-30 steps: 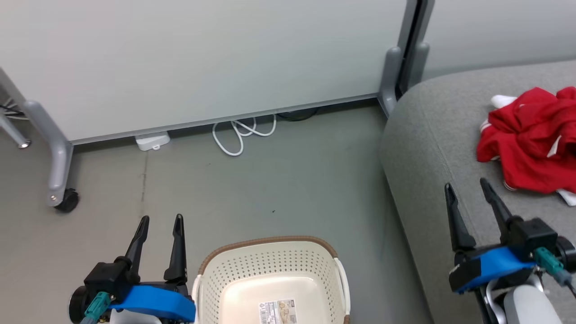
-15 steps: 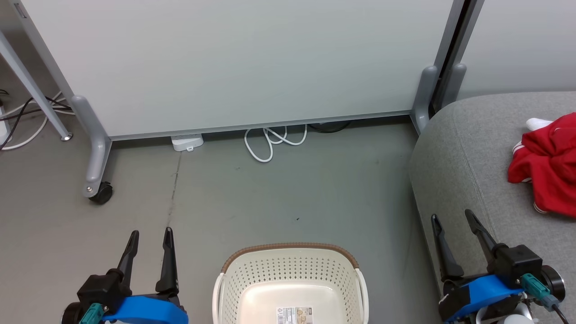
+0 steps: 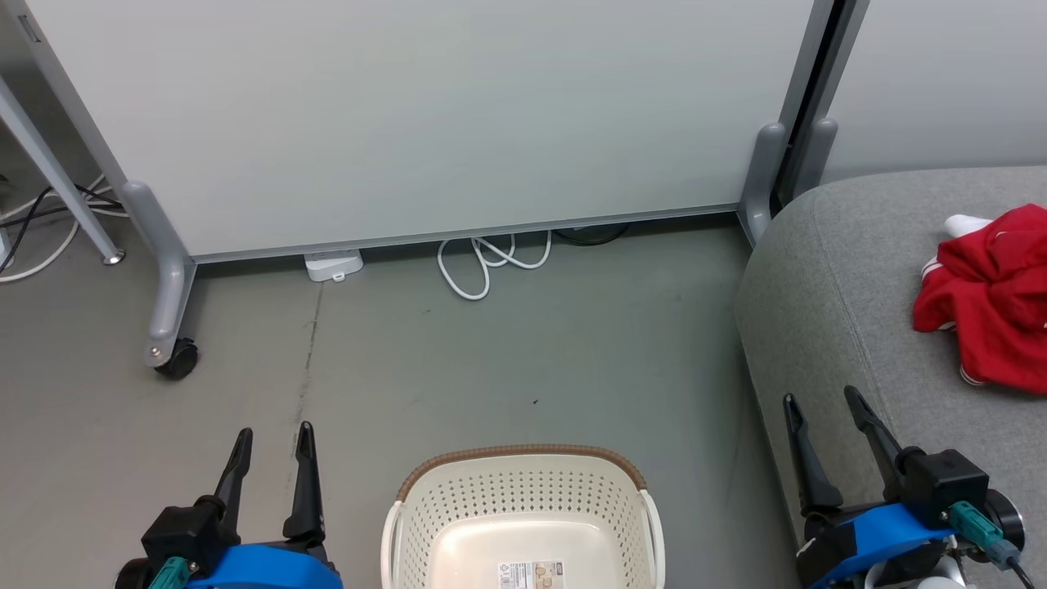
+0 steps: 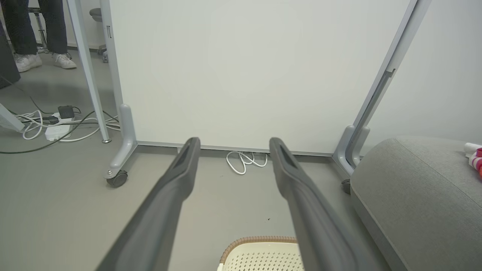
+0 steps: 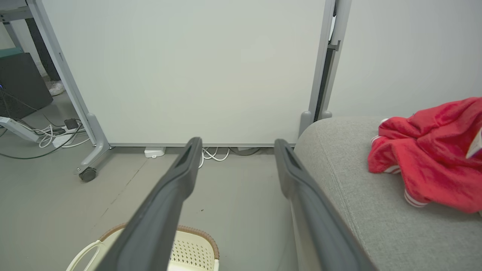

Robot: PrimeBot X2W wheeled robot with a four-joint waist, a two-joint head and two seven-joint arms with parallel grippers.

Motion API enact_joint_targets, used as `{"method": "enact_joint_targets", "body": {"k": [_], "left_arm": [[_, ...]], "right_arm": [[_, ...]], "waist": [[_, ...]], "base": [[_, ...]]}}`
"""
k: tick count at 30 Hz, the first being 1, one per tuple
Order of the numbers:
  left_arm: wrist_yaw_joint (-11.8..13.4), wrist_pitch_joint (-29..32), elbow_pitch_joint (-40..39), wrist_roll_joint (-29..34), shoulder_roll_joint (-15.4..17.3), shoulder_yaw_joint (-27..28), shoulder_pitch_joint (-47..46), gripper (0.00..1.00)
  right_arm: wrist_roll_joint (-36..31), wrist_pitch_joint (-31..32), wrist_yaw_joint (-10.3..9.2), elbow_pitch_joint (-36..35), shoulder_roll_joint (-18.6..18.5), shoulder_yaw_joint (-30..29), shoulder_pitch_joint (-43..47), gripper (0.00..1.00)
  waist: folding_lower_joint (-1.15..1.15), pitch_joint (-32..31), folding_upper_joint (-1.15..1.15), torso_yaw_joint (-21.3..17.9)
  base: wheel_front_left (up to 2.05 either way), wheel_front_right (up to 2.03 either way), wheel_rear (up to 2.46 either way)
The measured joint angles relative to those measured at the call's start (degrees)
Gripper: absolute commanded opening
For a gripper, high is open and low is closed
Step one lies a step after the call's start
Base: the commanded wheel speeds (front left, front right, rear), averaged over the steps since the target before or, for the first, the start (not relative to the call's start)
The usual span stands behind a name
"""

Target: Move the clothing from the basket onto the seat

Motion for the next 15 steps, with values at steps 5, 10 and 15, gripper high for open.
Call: {"method": "enact_joint_targets", "body": {"k": [5,10,15], "left_arm": [[-0.3,0.0,0.4,-0.5,-0.1,0.0,0.0,1.00],[-0.3,0.0,0.7,-1.0,-0.1,0.0,0.0,1.00],[-0.3,0.3,3.0,-1.0,-0.6,-0.2,1.3,0.00]], "right_arm": [[0.6,-0.1,0.00,0.0,0.0,0.1,0.0,1.00],[0.8,-0.2,0.00,0.0,0.0,0.2,0.1,1.00],[0.9,0.1,0.00,2.5,0.1,0.2,0.9,0.00]], "waist": [[0.00,0.2,0.00,-0.3],[0.00,0.4,0.00,-0.3],[0.00,0.4,0.00,-0.3]], "base": [[0.00,0.00,0.00],[0.00,0.00,0.00],[0.00,0.00,0.00]]}}
